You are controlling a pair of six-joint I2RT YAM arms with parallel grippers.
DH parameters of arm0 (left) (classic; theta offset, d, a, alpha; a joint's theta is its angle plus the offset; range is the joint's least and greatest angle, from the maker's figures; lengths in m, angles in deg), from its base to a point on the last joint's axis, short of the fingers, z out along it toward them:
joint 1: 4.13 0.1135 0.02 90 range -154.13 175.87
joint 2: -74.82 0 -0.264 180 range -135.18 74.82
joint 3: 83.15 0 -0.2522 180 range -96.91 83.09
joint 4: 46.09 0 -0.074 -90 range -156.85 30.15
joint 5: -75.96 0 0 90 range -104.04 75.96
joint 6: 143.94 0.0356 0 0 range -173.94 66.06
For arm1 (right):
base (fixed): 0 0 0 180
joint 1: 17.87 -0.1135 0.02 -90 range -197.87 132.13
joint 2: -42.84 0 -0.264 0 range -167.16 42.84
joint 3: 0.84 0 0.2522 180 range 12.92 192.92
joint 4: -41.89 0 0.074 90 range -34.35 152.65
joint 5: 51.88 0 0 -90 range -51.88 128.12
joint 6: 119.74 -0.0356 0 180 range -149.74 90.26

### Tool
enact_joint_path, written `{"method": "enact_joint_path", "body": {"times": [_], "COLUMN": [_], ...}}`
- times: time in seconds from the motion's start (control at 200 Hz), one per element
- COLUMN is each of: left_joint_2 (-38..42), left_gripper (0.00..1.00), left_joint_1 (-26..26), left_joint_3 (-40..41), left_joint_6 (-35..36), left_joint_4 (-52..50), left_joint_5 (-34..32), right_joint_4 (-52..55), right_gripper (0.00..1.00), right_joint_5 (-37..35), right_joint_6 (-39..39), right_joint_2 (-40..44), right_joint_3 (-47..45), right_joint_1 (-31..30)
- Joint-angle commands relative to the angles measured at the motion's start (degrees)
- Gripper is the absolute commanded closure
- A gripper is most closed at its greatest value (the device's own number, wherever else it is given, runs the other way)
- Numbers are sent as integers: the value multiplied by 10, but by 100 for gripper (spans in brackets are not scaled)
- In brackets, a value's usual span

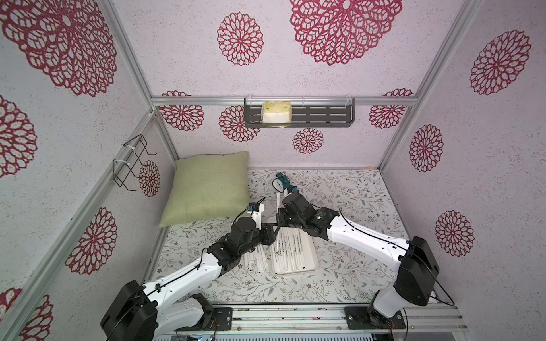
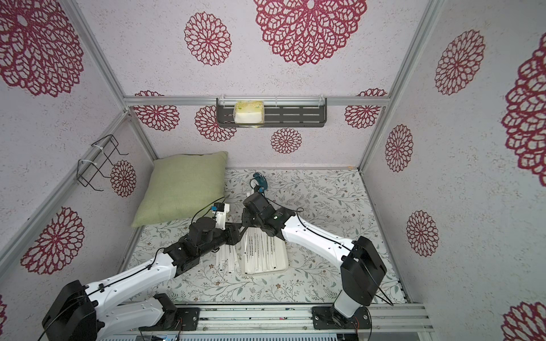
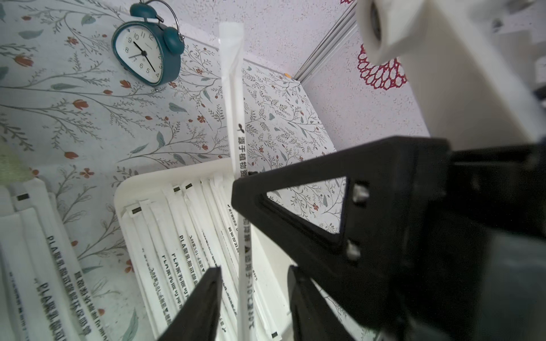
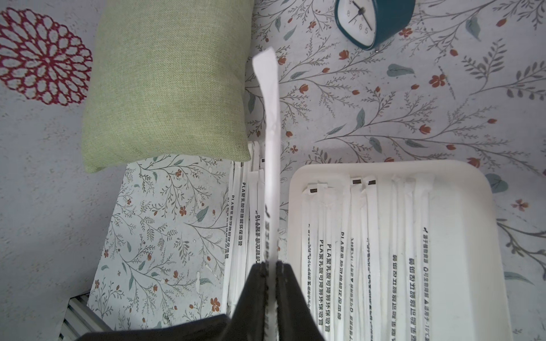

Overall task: Put the straws into the storage box
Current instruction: Place the straw in the storage box.

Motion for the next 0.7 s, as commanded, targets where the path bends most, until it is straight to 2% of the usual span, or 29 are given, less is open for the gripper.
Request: {"method": "enact_joint_path", "body": {"times": [0.0,0.12,0.185,0.265,0.37,0.53,0.695], "left_joint_2": [50,115,138,156,151,96,80], "left_gripper": [48,40,37,36,36,36,36], "left_joint_1": [-3,10,36,59,74,73,72], "left_joint_3": [7,7,2,5,14,-5,0], "left_joint_6": [4,2,3,7,-2,-20,-27], "left_joint_4": [-61,-188,-247,-271,-248,-233,-239], "left_joint_5": [-32,-102,-111,-109,-95,-64,-69], "right_joint_4": [-20,-45,-38,-30,-51,-91,-120], "right_gripper": [87,88,88,88,89,89,89], "right_joint_5": [36,138,169,173,166,151,137], "right_joint_6": [30,106,142,174,180,164,155], "right_joint_2": [43,84,98,101,86,63,40], "right_joint_3": [-27,-99,-130,-154,-184,-217,-239], "right_joint_1": [36,105,132,145,147,150,153]}}
